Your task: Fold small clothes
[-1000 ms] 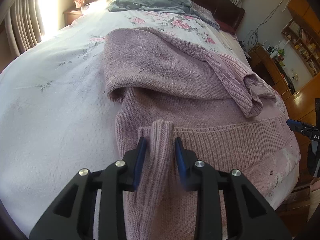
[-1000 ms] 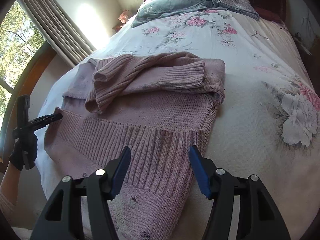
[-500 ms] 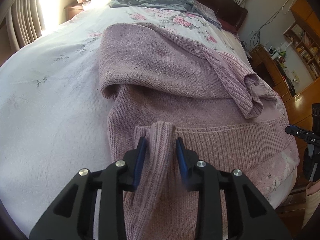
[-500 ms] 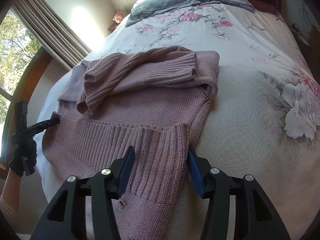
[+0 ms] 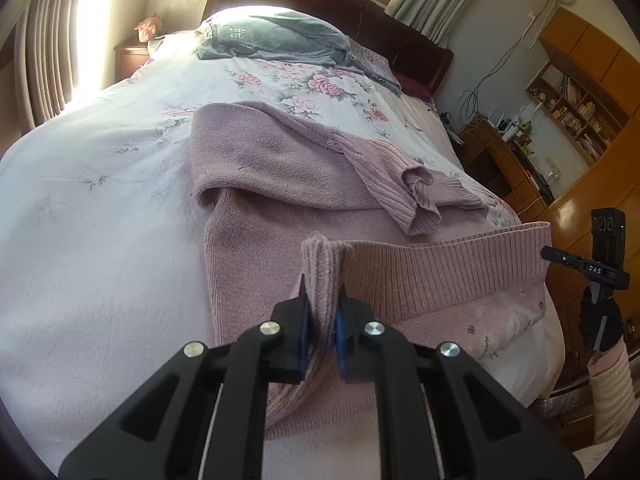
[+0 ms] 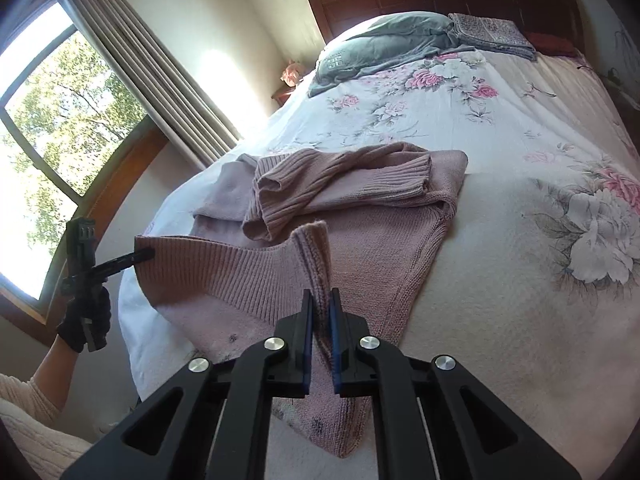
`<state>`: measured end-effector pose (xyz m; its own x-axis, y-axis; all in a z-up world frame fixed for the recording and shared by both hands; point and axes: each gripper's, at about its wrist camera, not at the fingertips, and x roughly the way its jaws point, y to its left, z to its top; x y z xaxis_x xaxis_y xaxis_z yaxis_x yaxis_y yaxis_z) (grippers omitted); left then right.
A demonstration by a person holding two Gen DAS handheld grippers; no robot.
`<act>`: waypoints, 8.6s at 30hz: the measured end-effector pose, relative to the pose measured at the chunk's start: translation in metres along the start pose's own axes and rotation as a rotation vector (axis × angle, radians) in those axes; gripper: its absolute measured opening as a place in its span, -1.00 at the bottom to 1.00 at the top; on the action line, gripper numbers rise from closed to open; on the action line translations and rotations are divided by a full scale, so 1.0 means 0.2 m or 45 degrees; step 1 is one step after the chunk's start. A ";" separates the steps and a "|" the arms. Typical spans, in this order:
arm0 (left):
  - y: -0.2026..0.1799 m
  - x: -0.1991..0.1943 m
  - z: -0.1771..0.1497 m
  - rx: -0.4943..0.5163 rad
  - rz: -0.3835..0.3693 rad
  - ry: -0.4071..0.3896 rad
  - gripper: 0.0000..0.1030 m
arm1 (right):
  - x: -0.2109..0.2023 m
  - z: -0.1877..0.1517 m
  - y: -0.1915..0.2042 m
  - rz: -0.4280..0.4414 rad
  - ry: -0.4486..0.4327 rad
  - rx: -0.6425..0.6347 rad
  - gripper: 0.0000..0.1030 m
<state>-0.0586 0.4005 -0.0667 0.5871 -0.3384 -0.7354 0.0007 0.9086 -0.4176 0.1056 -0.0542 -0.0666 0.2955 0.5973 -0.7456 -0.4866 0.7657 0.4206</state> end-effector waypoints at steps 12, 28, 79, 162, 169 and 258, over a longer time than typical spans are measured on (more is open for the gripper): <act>-0.11 -0.16 0.39 0.024 -0.156 -0.193 -0.84 | -0.32 0.32 0.00 0.093 -0.265 0.035 -1.00; 0.22 0.36 0.17 -0.136 0.059 0.181 -0.68 | 0.44 0.16 -0.19 -0.104 0.214 0.033 -0.43; 0.35 0.82 0.87 -0.231 0.155 0.049 -0.55 | 0.68 0.85 -0.50 -0.111 0.118 0.239 -0.69; -0.33 1.08 0.61 -0.087 0.002 0.276 -0.44 | 0.68 0.34 -0.78 0.288 0.126 0.737 -0.24; -0.33 1.09 0.62 -0.082 -0.008 0.283 -0.45 | 0.67 0.31 -0.78 0.282 0.105 0.733 -0.34; 0.10 0.83 0.78 -0.423 -0.194 0.077 -0.27 | 0.68 0.23 0.56 -0.023 0.169 -0.121 0.34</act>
<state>0.1654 0.4003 -0.1124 0.5517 -0.4866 -0.6774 -0.1840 0.7212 -0.6679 0.1299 0.1246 -0.0974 0.1969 0.5422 -0.8169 -0.5596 0.7463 0.3604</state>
